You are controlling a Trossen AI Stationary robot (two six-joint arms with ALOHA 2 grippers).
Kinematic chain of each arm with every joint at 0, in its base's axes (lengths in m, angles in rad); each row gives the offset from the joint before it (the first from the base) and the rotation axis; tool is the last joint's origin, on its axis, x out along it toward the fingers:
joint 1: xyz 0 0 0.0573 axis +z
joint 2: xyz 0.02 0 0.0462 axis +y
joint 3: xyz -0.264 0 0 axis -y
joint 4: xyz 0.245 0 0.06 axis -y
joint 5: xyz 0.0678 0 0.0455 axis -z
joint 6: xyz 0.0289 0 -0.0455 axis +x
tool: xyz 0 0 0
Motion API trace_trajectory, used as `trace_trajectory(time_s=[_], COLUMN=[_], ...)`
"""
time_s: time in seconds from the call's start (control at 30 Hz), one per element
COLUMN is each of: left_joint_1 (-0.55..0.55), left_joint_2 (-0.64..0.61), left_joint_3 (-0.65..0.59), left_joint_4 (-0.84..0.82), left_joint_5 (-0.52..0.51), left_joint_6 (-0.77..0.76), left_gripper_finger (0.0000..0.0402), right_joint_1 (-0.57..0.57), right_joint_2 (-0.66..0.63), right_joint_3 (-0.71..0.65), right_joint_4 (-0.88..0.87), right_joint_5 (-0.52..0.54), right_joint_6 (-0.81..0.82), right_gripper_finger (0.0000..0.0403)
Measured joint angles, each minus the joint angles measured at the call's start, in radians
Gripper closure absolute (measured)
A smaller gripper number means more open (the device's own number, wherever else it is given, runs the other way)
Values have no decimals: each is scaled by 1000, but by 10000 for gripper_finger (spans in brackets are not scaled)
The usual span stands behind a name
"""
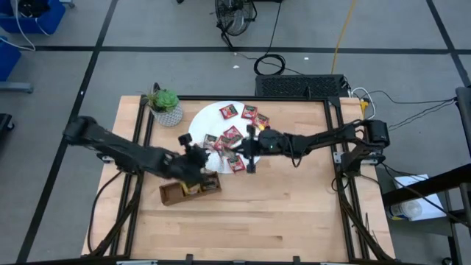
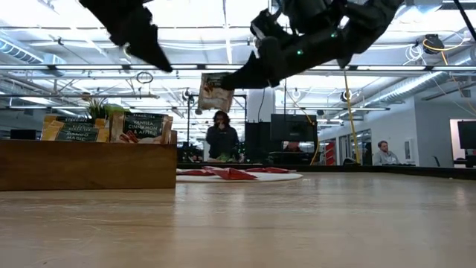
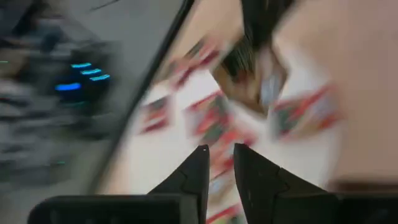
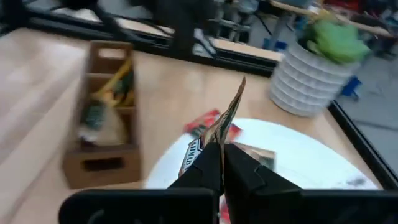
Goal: Pick & Place Tea
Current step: Put the brown tea bag into the right section of the wooden organizer
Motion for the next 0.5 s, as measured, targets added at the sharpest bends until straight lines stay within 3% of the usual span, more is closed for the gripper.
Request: trace_trajectory(time_s=[0.1, 0.2, 0.3, 0.5], left_joint_1=[75, 163, 210, 231], left_joint_2=[-148, -224, -244, -216], left_joint_3=[-151, -257, -296, -296], left_joint_4=[300, 538, 638, 649], left_joint_5=[292, 573, 628, 644], left_joint_6=[38, -24, -76, -68], left_gripper_finger=[320, 307, 283, 236], right_joint_1=[64, 114, 139, 141], right_joint_2=[-3, -9, -10, -9], right_joint_3=[1, 1, 1, 1], right_joint_4=[0, 4, 14, 34], right_joint_5=[7, 55, 104, 105], right_joint_6=[-30, -45, -62, -32], right_gripper_finger=[403, 403, 403, 403])
